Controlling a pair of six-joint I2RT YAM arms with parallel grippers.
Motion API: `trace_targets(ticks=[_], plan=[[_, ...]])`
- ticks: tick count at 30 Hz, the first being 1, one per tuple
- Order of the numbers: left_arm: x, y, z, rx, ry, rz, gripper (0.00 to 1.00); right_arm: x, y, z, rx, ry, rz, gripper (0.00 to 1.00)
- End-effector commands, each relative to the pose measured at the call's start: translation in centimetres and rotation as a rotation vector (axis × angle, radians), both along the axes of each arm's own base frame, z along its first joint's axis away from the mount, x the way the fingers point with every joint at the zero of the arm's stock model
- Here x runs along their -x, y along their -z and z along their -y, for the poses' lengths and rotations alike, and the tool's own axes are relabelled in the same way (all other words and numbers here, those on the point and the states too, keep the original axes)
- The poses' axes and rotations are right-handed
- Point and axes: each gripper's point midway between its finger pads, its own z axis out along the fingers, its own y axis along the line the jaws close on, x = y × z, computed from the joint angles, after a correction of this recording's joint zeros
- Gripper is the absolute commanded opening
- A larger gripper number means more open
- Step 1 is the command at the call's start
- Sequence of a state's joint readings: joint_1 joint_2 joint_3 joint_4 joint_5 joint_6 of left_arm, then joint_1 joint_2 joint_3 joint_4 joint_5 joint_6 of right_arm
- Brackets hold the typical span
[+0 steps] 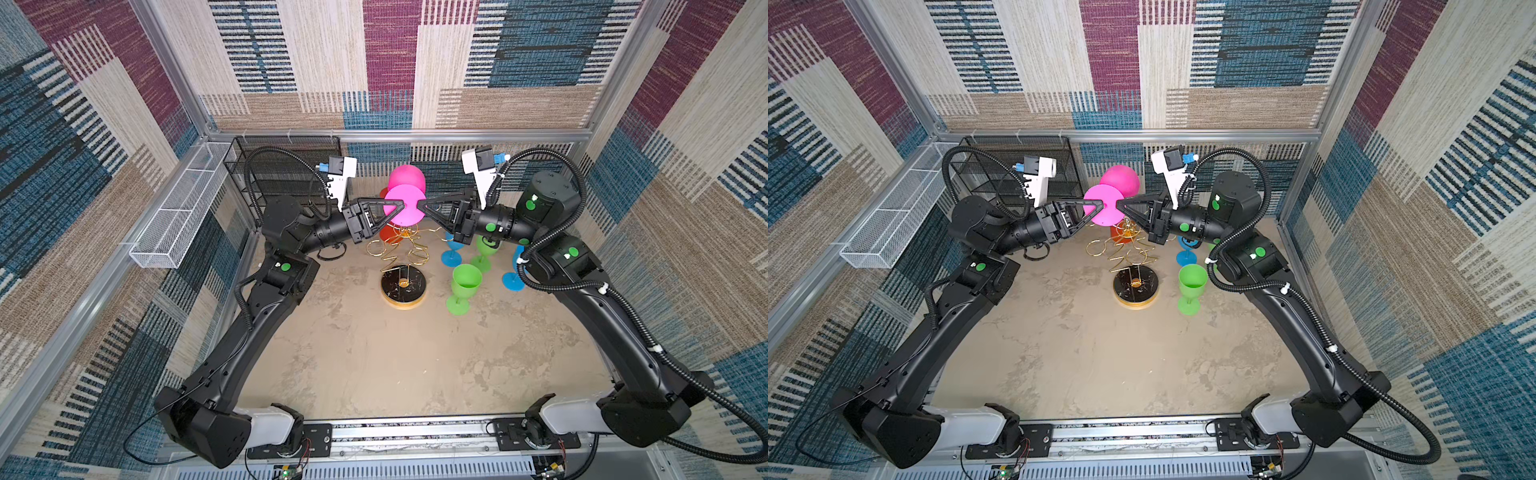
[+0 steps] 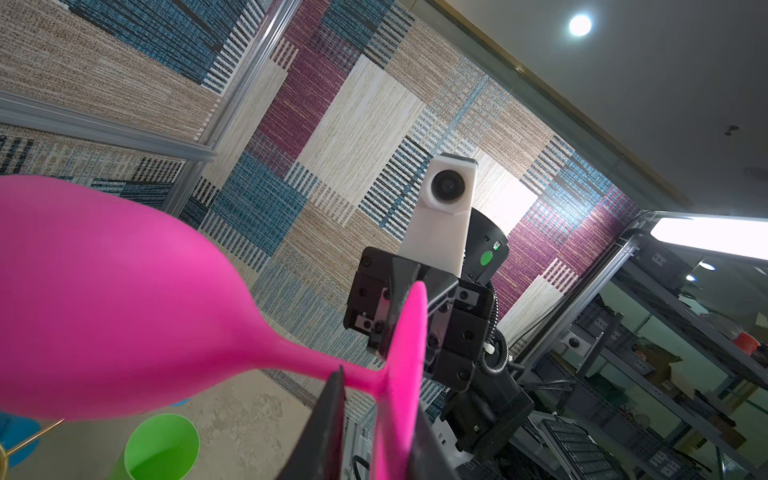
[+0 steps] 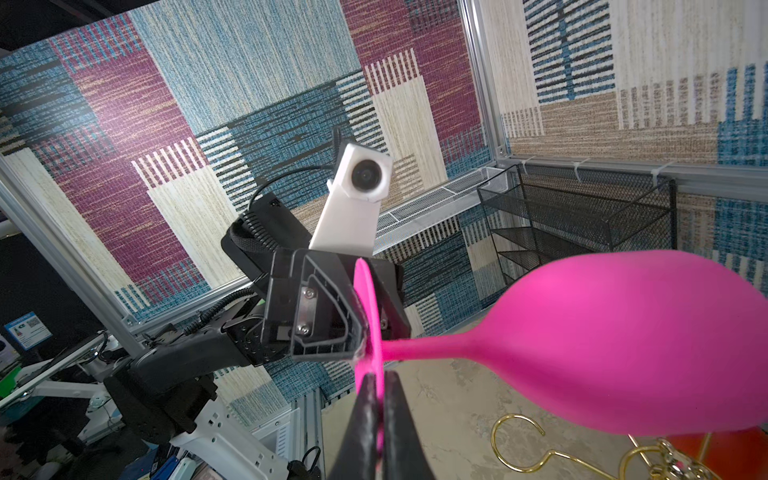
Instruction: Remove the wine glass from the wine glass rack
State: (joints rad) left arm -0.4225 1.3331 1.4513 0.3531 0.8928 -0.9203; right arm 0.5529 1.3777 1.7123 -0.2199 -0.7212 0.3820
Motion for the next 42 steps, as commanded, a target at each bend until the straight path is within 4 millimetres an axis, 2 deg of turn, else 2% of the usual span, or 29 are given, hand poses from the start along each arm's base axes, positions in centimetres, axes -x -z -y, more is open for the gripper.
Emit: trace_targets(ticks=[1,4,8,10,13,16,19,20,23,26,31,42], plan=[[1.2,-1.1,0.1,0.011,0.035,0.058,0.11,0.3,-0.4,-0.4,-0.015,-0.019,0.009,0.00],[1.4,-1.5,0.0,0.030,0.041,0.059,0.00,0.4,-0.3,-0.5,-0.017,-0.027,0.007,0.00],[1.8,-2.5,-0.3,0.078,0.064,0.040,0.00,0.6,-0.5,-0.2,-0.018,-0.013,0.007,0.03],[1.2,-2.8,-0.5,0.105,0.043,-0.035,0.00,0.5,-0.7,0.3,-0.015,0.025,0.017,0.20],[0.4,-3.4,-1.0,0.144,0.010,-0.138,0.00,0.8,-1.8,2.2,-0.021,0.139,0.092,0.59],[0.3,-4.0,-1.6,0.159,-0.035,-0.202,0.00,0.9,-2.5,5.0,-0.005,0.304,0.222,0.74],[0.3,-4.2,-2.2,0.144,-0.080,-0.244,0.00,0.1,-1.4,7.7,0.037,0.492,0.341,0.86],[0.3,-4.2,-2.3,0.139,-0.085,-0.266,0.00,0.3,-1.3,8.2,0.037,0.516,0.392,0.91],[0.2,-4.0,-2.0,0.131,-0.067,-0.336,0.00,0.3,-0.5,8.0,0.045,0.520,0.468,1.00],[-0.1,-3.8,-1.7,0.132,-0.039,-0.389,0.00,-0.8,0.5,7.0,0.069,0.514,0.505,0.99],[-0.6,-3.2,-1.8,0.135,-0.053,-0.429,0.00,-2.1,0.9,5.5,0.090,0.487,0.560,0.99],[-0.1,-4.1,-2.2,0.168,-0.042,-0.431,0.00,-3.9,3.5,1.9,0.116,0.388,0.548,0.99]])
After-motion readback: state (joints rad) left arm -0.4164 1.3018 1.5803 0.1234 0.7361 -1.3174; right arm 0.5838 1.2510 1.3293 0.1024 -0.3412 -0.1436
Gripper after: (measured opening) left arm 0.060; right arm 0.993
